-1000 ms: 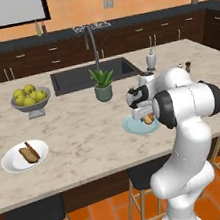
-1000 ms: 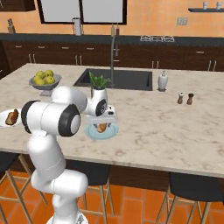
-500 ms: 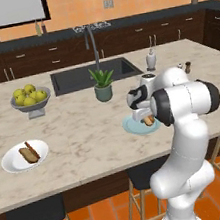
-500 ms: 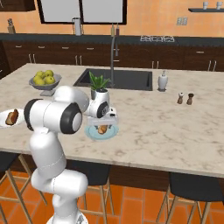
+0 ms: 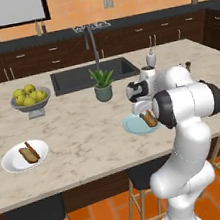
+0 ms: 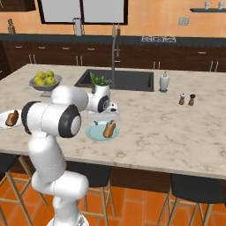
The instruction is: Place one bun and one sausage from the bowl on each plate.
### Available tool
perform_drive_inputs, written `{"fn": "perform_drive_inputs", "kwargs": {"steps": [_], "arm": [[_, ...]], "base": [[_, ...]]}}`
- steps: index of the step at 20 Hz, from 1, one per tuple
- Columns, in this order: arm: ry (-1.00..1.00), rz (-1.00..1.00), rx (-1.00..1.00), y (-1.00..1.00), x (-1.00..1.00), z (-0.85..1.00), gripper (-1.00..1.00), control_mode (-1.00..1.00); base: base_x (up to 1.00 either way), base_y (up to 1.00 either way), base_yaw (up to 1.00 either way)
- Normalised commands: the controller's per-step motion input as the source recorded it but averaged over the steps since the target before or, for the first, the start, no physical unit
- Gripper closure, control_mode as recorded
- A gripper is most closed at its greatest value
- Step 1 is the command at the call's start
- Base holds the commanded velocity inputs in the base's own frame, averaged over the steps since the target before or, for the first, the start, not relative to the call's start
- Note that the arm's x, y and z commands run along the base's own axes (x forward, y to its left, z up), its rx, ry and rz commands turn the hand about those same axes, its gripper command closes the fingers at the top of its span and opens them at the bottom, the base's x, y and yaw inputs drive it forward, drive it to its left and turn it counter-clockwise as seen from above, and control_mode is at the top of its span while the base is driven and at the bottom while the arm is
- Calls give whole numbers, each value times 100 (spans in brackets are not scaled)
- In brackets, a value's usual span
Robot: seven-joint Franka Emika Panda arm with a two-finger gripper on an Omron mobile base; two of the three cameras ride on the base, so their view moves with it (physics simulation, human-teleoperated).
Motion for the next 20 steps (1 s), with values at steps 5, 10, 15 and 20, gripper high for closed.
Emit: {"fn": "perform_drive_inputs", "kwargs": {"steps": [5,10,15,20], "arm": [[2,-15,0,0,-93,70,-100,-100],[3,-16,0,0,-100,38,-100,-100],[0,-5,0,0,-100,33,-100,-100],[-1,0,-1,2,-41,13,-100,-100]], "base": [[0,0,0],[0,0,0],[0,0,0],[0,0,0]]}}
